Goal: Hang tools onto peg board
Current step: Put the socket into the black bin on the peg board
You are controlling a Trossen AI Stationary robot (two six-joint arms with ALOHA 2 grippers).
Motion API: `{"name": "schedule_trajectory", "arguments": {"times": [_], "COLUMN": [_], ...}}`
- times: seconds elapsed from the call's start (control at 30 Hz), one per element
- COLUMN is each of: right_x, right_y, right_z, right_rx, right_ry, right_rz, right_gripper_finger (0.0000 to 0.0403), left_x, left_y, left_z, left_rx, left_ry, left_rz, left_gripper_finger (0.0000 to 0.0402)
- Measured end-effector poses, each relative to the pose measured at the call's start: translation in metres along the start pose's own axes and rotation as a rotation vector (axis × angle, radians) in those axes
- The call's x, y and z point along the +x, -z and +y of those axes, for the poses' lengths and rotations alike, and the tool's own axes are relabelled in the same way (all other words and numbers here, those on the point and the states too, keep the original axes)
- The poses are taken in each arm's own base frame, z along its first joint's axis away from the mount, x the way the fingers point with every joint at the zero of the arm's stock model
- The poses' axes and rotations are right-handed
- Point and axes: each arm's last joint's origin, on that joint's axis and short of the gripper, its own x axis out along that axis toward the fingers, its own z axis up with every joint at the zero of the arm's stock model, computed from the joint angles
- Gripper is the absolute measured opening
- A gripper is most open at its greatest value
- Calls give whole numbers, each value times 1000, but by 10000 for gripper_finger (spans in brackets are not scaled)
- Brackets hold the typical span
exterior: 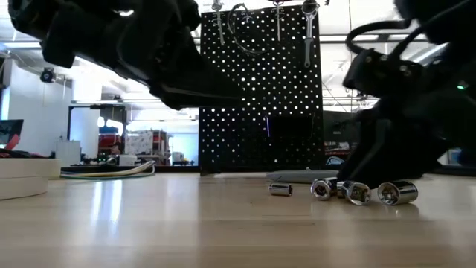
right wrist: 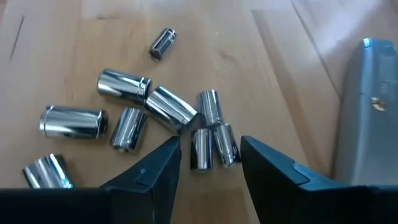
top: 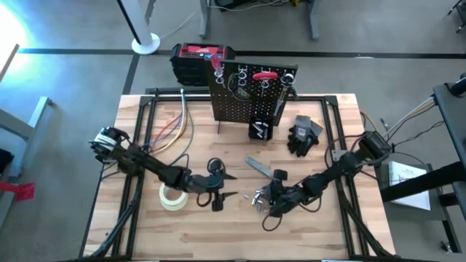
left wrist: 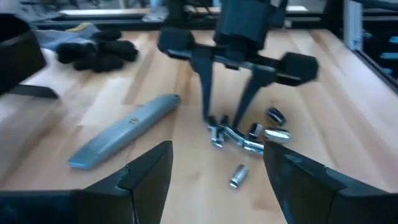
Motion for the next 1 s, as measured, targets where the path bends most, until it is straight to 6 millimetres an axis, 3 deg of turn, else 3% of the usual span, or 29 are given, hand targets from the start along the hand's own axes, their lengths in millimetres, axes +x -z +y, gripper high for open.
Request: {"name": "schedule_trajectory", "arguments": {"times": [0.13,0.23,0.57,0.73,1.0], "right_x": [7,6,5,3,-14], "right_y": [-2,-2,-4,-13,-32], "right_z": [-6,-7,-5,-1,-2], "right_rx": [25,26,27,12,7], "right_ry": [-29,-40,-30,-43,-82], "right_rz": [32,35,29,15,-55], "right_gripper_finger": [141,112,12,5,3], "left_x": [0,-3,-16,-21,-26], "left_y": [-5,-8,16,27,27], "left_z": [2,4,15,18,11], "left_rx": [16,-52,-163,-228,-207], "left_ry": [-40,-163,-219,-216,-179], "left_rz": [-49,-126,-164,-153,-192], "left_gripper_finger": [242,242,232,232,232]}}
